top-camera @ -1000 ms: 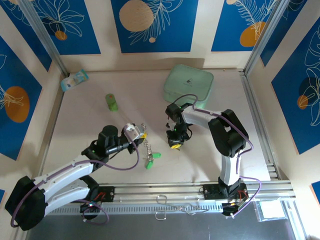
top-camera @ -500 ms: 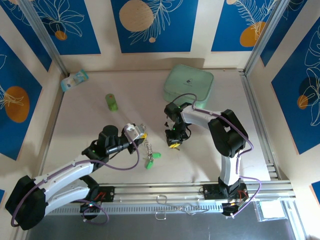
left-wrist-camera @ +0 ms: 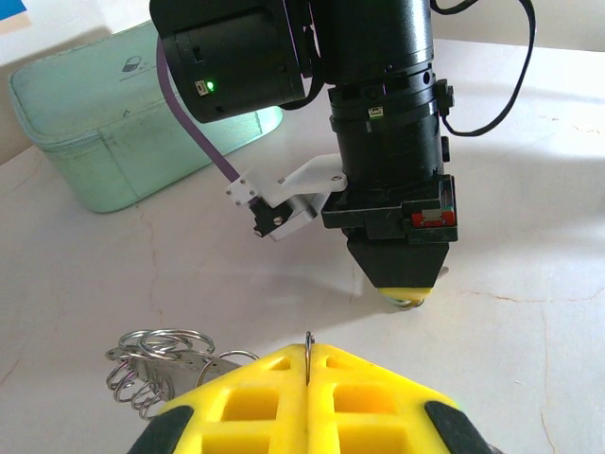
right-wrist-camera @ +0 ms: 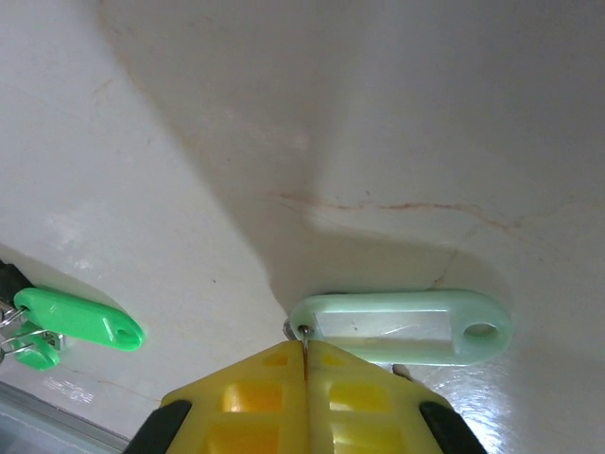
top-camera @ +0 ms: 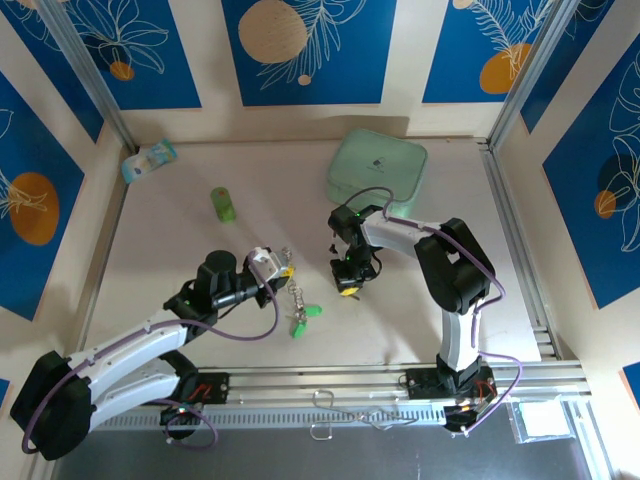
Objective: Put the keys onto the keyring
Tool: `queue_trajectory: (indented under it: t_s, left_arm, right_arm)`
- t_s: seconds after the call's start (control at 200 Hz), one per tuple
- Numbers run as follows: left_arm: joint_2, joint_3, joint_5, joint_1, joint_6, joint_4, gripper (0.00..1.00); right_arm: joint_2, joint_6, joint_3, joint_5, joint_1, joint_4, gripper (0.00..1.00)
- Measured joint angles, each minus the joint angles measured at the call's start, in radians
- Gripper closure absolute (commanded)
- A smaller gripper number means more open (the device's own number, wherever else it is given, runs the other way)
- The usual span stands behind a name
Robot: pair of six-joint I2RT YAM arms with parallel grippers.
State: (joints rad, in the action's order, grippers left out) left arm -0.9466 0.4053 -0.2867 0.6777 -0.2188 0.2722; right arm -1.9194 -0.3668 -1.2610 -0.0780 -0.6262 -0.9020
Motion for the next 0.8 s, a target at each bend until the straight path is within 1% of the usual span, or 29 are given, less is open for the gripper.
queue_trajectory:
  t_s: [0.11,0.175,0.34,0.495,0.64,0.8]
  left_arm:
    - [0.0,0.0,0.0,0.0,0.0,0.0,1.0]
    - [0.0,0.0,0.0,0.0,0.001,0.0,1.0]
    - [0.0,0.013,0.001,0.0,0.017,-0.023,1.0]
    - [-0.007,0.068,0.003,0.0,0.04,-0.08,1.0]
    - [-0.017,0.093,-0.004,0.0,0.064,-0.109,1.0]
    - [-0.047,0.097,-0.046,0.0,0.085,-0.124,1.0]
  right_arm:
    - [0.011,0.016,0.001,0.002,0.0,0.002,1.0]
    - [0.051,0.038,0.016,0.001,-0.003,0.018,1.0]
    - [0.252,0.134,0.058,-0.006,-0.03,0.06,1.0]
    - [0.401,0.237,0.088,-0.057,-0.069,0.128,1.0]
    - [0.476,0.317,0.121,-0.102,-0.095,0.176,1.0]
    - [0.505,0.383,0.125,-0.164,-0.114,0.215,1.0]
